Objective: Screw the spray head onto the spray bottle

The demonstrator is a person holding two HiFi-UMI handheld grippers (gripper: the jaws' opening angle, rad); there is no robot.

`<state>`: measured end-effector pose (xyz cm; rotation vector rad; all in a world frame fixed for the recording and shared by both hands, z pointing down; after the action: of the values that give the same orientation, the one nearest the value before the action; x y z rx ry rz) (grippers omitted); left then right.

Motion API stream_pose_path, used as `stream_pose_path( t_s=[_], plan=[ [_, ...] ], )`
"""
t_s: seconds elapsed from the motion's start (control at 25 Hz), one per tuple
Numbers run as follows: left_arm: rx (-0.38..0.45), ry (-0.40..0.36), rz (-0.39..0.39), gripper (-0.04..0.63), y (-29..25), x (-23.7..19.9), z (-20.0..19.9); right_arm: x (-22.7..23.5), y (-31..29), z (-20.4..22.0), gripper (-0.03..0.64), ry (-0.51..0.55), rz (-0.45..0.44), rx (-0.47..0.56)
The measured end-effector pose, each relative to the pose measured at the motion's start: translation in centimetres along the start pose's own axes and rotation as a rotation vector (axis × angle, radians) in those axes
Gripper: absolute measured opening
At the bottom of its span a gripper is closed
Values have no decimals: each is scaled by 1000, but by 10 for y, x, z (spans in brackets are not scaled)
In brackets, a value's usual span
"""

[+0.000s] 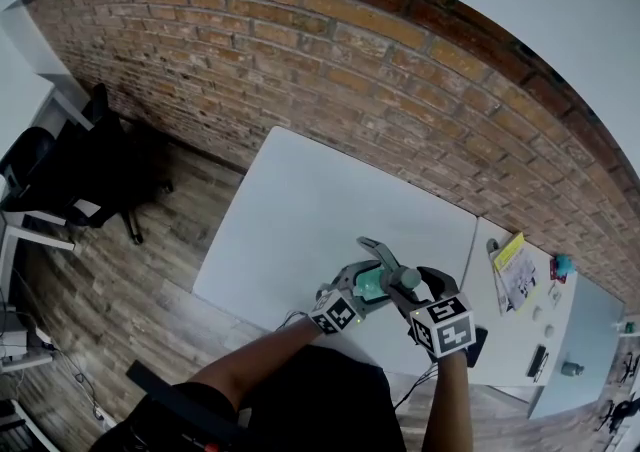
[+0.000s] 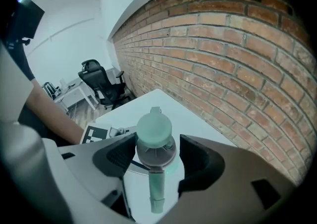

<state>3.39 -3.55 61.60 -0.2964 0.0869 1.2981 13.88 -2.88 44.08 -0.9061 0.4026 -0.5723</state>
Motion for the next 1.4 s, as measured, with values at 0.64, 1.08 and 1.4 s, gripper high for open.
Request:
stream_pose_path(
  t_s=[0.64, 1.08, 1.4],
  plan=[
    [27, -7, 31, 353, 3, -4, 0, -1, -8, 10, 262, 239, -75, -19],
    [20, 13, 81, 353, 4, -9, 4, 17, -14, 14, 262, 353, -269, 29],
    [15, -7, 68, 353, 3, -9, 8, 23, -16, 15, 262, 516, -371, 32]
  ],
)
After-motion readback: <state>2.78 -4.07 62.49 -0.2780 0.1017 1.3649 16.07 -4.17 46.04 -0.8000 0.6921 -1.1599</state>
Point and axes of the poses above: the fingertips, and each gripper's own axes: y backward along the fingers, x to its right, z out of its underside, the point moved 10 cm from there along y, backward along the fingers, and after that the axes turned 11 degrees about y, right-handed, at the moved point
